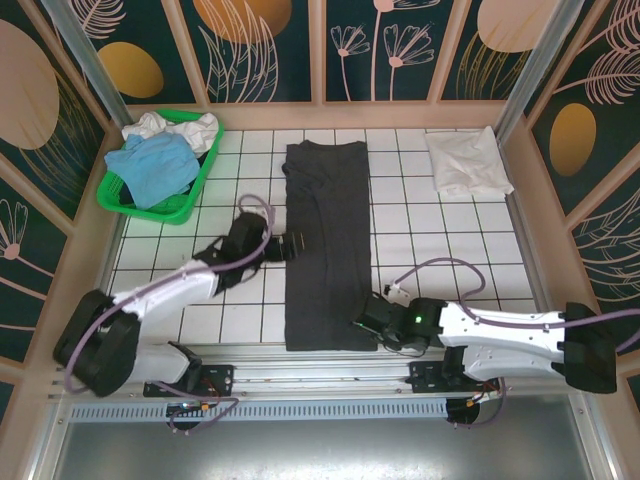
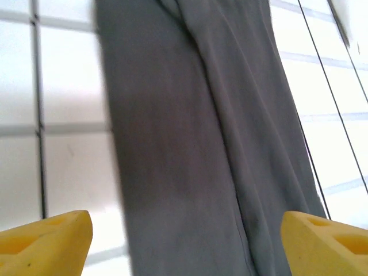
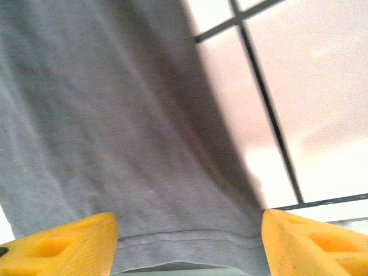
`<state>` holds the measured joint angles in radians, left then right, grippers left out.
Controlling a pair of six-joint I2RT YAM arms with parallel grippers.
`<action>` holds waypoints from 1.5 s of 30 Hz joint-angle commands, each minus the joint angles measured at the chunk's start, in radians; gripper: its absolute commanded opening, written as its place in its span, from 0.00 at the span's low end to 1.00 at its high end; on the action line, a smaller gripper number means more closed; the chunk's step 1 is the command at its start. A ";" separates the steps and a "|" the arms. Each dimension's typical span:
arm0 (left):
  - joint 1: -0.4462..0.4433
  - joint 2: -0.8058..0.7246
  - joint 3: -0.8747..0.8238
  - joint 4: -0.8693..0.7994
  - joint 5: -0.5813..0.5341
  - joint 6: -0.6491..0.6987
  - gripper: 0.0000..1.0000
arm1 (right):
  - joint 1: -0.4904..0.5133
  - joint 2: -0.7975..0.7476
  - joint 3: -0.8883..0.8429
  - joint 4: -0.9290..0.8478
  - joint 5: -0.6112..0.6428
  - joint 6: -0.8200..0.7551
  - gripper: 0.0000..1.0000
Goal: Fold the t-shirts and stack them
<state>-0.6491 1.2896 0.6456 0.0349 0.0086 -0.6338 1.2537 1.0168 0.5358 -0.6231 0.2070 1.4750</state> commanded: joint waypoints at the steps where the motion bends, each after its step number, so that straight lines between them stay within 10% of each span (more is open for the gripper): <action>1: -0.121 -0.077 -0.121 -0.120 -0.085 -0.150 0.80 | -0.035 -0.050 -0.032 -0.044 -0.058 -0.100 0.65; 16: -0.588 -0.167 -0.255 -0.291 -0.097 -0.514 0.62 | -0.162 -0.018 -0.109 0.127 -0.274 -0.362 0.57; 29: -0.631 -0.180 -0.302 -0.194 -0.069 -0.540 0.32 | -0.171 0.012 -0.137 0.134 -0.325 -0.367 0.46; 35: -0.632 -0.213 -0.315 -0.147 -0.063 -0.532 0.01 | -0.164 0.008 -0.113 0.118 -0.314 -0.372 0.20; 45: -0.628 -0.458 -0.291 -0.330 -0.261 -0.547 0.00 | -0.210 -0.063 0.020 0.009 -0.214 -0.435 0.00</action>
<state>-1.2728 0.8783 0.3382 -0.2047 -0.1474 -1.1728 1.0756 0.9958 0.4740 -0.5564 -0.0906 1.0847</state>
